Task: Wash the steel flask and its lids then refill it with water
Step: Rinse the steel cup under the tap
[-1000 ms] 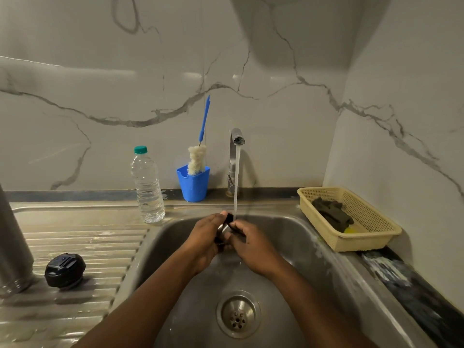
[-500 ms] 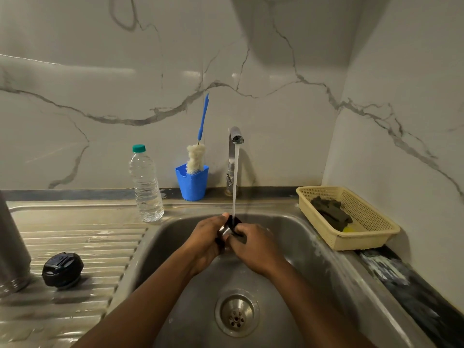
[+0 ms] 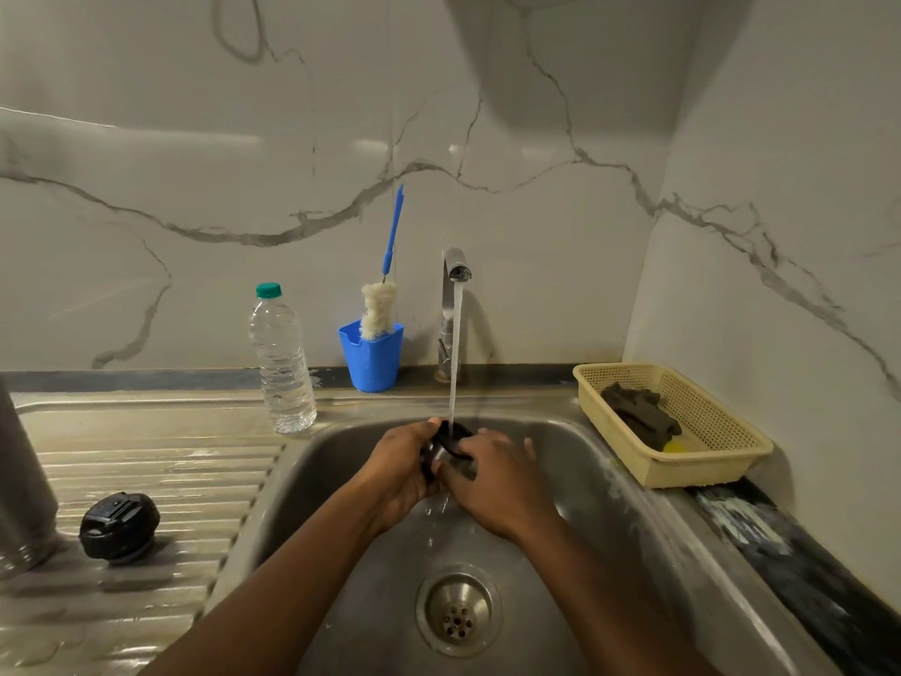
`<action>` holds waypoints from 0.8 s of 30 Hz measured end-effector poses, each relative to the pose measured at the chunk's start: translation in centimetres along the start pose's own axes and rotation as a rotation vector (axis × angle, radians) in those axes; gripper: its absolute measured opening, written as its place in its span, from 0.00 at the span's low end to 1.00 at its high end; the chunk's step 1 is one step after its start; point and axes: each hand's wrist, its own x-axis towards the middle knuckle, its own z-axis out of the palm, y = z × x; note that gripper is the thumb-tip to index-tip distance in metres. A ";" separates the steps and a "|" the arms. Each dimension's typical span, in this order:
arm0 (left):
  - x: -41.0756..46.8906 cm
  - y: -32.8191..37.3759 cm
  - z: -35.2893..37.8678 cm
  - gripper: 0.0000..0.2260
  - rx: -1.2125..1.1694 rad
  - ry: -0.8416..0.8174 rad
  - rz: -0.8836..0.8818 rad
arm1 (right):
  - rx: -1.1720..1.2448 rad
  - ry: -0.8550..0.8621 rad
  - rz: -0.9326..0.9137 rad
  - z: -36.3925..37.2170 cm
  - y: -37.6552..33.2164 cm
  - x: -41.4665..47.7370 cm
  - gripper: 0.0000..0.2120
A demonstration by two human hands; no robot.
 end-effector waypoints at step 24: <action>-0.3 -0.4 -0.8 0.18 0.201 0.162 0.169 | 0.862 -0.118 0.297 0.3 -0.1 0.9 0.34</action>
